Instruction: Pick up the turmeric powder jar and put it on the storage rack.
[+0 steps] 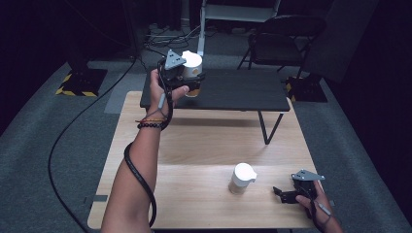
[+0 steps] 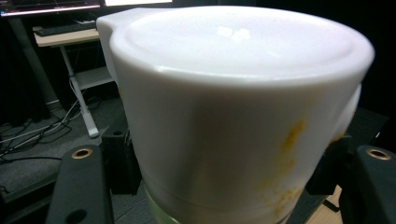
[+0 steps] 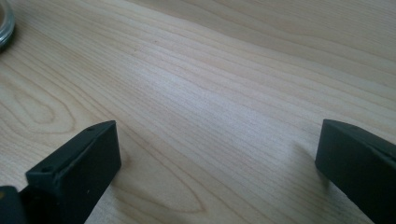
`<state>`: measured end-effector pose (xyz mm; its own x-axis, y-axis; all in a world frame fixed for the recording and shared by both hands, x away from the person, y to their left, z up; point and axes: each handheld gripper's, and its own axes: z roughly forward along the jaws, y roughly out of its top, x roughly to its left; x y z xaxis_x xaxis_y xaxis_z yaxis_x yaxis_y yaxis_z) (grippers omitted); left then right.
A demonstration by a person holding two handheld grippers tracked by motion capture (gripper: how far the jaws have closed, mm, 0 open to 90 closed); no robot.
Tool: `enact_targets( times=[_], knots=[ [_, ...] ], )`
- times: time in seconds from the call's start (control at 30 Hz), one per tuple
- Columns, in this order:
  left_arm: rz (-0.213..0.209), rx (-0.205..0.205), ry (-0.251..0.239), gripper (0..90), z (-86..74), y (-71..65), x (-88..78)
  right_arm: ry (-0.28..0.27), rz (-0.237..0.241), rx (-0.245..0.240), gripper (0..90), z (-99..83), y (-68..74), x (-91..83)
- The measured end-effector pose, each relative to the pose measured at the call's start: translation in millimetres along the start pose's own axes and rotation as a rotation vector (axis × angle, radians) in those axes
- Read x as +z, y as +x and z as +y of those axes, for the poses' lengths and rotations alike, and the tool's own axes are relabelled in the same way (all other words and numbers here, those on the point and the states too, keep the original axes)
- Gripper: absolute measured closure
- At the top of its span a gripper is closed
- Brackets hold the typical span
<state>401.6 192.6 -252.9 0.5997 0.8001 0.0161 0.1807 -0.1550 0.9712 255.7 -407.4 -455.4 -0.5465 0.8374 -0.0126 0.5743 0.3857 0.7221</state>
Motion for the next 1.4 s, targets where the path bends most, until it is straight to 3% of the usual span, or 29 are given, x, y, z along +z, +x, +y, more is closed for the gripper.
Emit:
enact_targets(
  times=[0.43, 0.8, 1.4],
  knots=[
    [0.025, -0.013, 0.056, 30.6, -3.3, 13.3, 14.2, 0.002, 0.001, 0.002, 0.0, -0.1, 0.0, -0.4],
    [0.038, -0.032, 0.073, 30.6, -13.7, 18.1, 19.1, 0.002, 0.001, 0.002, 0.0, -0.3, 0.0, -0.6],
    [0.033, -0.040, 0.041, 27.3, -21.9, 18.5, 19.7, 0.001, 0.000, 0.001, 0.0, -0.4, -0.1, -0.6]
  ],
)
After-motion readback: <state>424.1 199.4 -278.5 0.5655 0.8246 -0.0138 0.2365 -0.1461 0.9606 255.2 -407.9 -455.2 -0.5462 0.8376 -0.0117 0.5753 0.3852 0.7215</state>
